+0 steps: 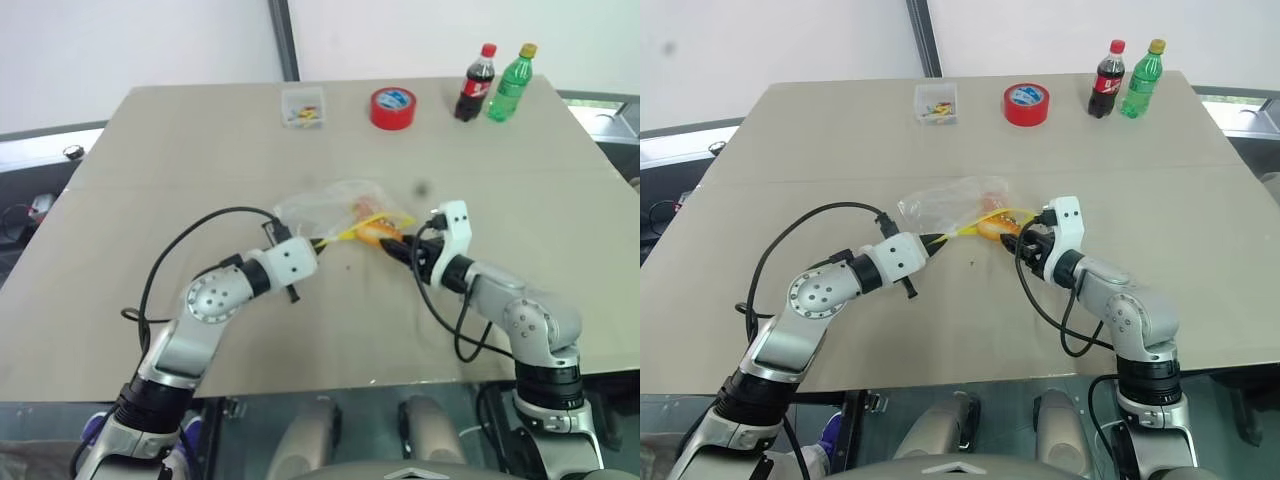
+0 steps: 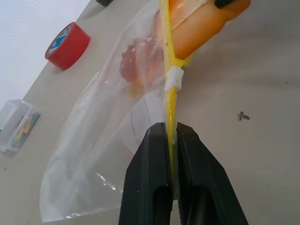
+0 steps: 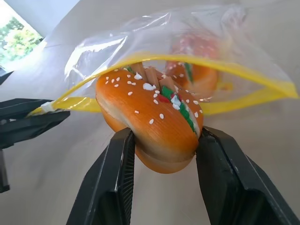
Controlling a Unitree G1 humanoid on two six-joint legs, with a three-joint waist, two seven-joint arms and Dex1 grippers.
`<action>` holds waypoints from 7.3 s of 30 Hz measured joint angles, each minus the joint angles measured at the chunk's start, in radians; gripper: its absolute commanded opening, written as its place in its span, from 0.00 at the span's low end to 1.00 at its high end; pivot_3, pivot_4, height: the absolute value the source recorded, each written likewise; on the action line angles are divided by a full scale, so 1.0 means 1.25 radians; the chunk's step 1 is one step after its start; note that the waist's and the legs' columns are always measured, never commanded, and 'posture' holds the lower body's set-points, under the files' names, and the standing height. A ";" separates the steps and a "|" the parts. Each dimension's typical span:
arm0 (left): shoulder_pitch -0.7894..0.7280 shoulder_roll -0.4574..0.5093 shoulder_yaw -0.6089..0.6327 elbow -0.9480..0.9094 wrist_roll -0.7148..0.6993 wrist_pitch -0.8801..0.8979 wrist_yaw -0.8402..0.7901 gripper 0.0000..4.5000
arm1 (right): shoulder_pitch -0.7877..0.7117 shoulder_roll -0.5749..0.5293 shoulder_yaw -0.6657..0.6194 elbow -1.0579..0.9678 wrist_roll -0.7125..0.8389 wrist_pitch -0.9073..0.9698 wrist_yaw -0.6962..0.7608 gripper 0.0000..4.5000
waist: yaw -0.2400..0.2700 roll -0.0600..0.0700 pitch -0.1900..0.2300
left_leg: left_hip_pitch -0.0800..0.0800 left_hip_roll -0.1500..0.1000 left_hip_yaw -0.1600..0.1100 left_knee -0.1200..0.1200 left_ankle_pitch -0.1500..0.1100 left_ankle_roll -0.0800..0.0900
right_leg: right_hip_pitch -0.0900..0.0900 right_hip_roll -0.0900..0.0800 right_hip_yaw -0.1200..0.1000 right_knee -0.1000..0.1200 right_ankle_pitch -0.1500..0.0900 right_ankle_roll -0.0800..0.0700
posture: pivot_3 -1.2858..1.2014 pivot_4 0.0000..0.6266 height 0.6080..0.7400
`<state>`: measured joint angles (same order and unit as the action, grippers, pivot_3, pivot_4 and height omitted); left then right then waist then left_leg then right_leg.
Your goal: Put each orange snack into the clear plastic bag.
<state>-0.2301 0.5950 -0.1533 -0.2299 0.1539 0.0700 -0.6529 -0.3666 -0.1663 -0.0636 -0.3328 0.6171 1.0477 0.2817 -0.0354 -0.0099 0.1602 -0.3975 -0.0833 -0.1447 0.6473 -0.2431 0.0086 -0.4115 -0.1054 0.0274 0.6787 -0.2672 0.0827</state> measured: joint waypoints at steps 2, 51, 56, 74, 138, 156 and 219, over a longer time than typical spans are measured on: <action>0.000 0.001 0.000 0.000 0.001 -0.002 0.000 0.00 | 0.000 -0.007 -0.002 0.000 0.012 0.010 0.006 0.44 | -0.001 0.000 0.000 | 0.000 0.000 0.000 0.000 0.000 0.000 | 0.000 0.000 0.000 0.000 0.000 0.000 | 0.52 0.24 1.00; -0.085 -0.166 0.181 -0.028 -0.300 0.330 0.038 0.00 | -0.070 -0.223 0.253 0.170 -0.468 -0.609 0.182 0.97 | -0.004 -0.001 0.000 | 0.000 0.000 0.000 0.001 0.002 -0.003 | 0.000 0.000 -0.001 0.000 0.000 0.000 | 0.52 0.24 1.00; -0.094 -0.158 0.184 -0.040 -0.354 0.365 0.028 0.00 | -0.139 -0.221 0.344 0.384 -0.642 -0.764 0.140 0.97 | -0.008 -0.001 0.000 | 0.001 0.000 0.001 0.001 0.002 -0.003 | 0.000 0.001 0.000 0.001 0.000 0.000 | 0.52 0.24 1.00; -0.104 -0.138 0.186 -0.043 -0.391 0.387 0.065 0.00 | -0.277 -0.113 0.312 0.636 -0.705 -0.929 0.065 0.01 | -0.005 -0.001 0.000 | 0.000 0.000 0.000 0.001 0.002 -0.004 | 0.000 0.000 0.000 0.000 0.000 0.000 | 0.52 0.24 1.00; -0.079 -0.080 -0.025 0.111 0.015 -0.110 0.072 0.00 | -0.187 -0.238 0.407 0.146 -0.869 -0.863 0.331 0.07 | 0.002 -0.002 0.003 | -0.001 0.000 0.000 0.002 0.003 -0.005 | 0.001 0.003 0.000 -0.007 0.007 0.000 | 0.52 0.24 1.00; -0.080 -0.087 -0.027 0.095 0.019 -0.096 0.072 0.00 | -0.187 -0.207 0.401 0.159 -0.906 -0.873 0.326 0.02 | -0.001 -0.002 0.003 | -0.001 0.000 0.000 0.002 0.003 -0.005 | 0.001 0.003 0.000 -0.007 0.007 0.000 | 0.52 0.24 1.00; -0.436 -0.109 0.025 0.502 -0.074 -0.297 0.077 0.00 | -0.203 -0.365 0.129 0.207 -0.766 -0.762 0.178 0.02 | -0.005 -0.003 0.003 | -0.007 0.000 -0.001 0.000 0.003 -0.005 | -0.002 0.002 -0.001 -0.013 0.007 0.001 | 0.52 0.24 1.00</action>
<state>-0.7753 0.4585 -0.1223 0.3977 0.0616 -0.3019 -0.5561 -0.6203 -0.6226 0.0979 -0.0736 -0.3408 0.0952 0.5047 -0.0411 -0.0131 0.1641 -0.4067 -0.0831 -0.1462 0.6470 -0.2391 0.0028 -0.4145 -0.1032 0.0258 0.6622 -0.2582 0.0833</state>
